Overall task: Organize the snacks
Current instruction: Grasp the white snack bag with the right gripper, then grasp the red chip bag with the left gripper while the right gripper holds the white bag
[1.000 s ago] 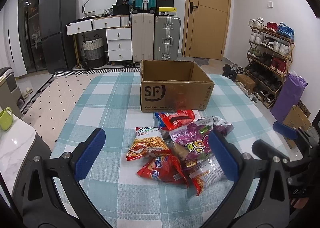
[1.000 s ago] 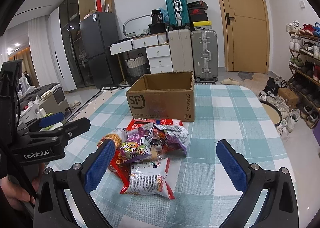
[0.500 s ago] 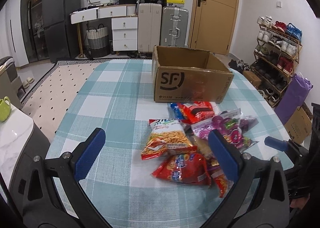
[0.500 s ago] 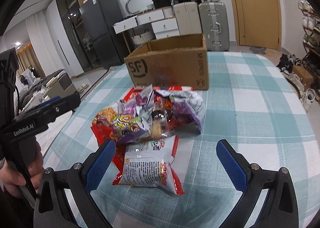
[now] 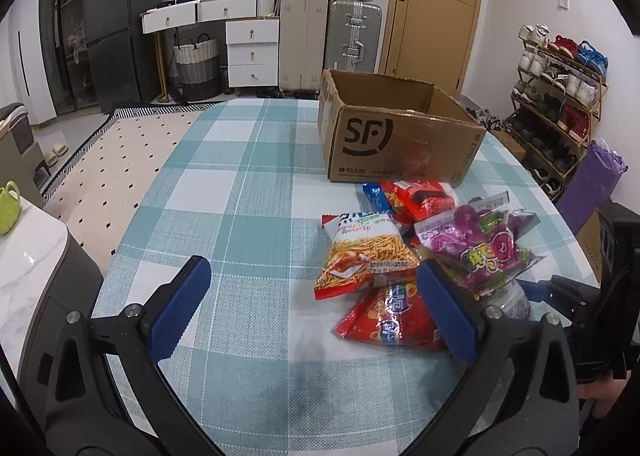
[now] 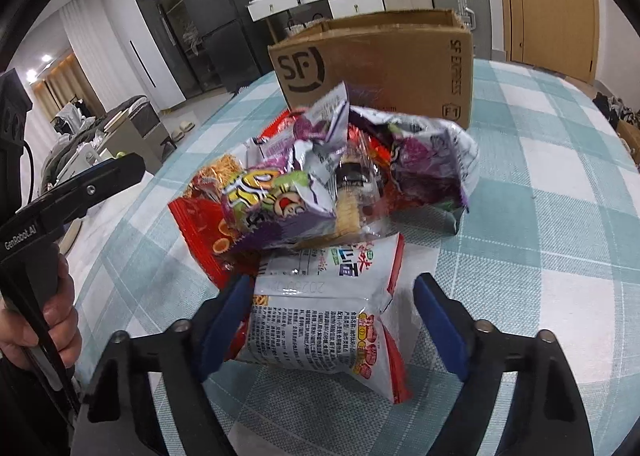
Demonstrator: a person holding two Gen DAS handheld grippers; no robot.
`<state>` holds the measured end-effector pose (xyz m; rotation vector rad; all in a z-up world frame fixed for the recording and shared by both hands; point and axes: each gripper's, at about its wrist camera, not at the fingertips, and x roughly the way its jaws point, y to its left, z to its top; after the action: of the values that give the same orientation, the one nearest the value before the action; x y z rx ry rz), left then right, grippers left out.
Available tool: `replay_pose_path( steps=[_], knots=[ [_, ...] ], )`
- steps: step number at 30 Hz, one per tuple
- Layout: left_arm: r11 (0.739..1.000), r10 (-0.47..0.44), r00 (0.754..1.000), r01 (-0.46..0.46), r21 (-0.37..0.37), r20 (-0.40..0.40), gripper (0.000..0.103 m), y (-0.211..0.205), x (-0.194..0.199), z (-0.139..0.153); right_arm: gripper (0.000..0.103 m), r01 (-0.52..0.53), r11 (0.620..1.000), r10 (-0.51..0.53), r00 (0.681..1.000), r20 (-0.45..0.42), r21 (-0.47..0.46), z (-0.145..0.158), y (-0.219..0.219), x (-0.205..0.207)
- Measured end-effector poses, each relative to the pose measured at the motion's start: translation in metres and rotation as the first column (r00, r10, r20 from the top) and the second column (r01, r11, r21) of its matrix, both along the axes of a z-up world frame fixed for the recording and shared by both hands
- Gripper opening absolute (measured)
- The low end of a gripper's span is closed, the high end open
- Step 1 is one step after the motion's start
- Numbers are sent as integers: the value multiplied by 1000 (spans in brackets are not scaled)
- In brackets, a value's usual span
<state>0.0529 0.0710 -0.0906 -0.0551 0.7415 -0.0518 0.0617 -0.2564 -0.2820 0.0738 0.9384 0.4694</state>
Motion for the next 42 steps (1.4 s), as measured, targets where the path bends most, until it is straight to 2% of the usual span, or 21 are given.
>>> replay_pose_path(
  steps=[4, 7, 9, 23, 35, 42],
  knots=[
    [1000, 8, 1000, -8, 2, -17, 103, 3, -2, -5, 65, -33, 999, 33, 999, -5, 13, -4, 4, 0],
    [1000, -3, 999, 2, -14, -46, 102, 4, 1, -12, 61, -29, 1000, 29, 1000, 9, -2, -5, 5, -2],
    [1000, -6, 998, 4, -30, -66, 102, 5, 1, -15, 57, -25, 999, 25, 1000, -1, 20, -4, 3, -2],
    [993, -82, 988, 71, -90, -132, 102, -8, -8, -24, 57, 8, 994, -12, 999, 36, 109, 19, -30, -33],
    [987, -149, 977, 136, -91, -153, 102, -36, -5, -28, 57, 66, 981, -84, 992, 95, 180, 41, -72, -67],
    [988, -141, 974, 127, -93, -175, 102, -43, 4, -34, 57, 87, 977, -114, 984, 134, 193, 56, -87, -88]
  ],
)
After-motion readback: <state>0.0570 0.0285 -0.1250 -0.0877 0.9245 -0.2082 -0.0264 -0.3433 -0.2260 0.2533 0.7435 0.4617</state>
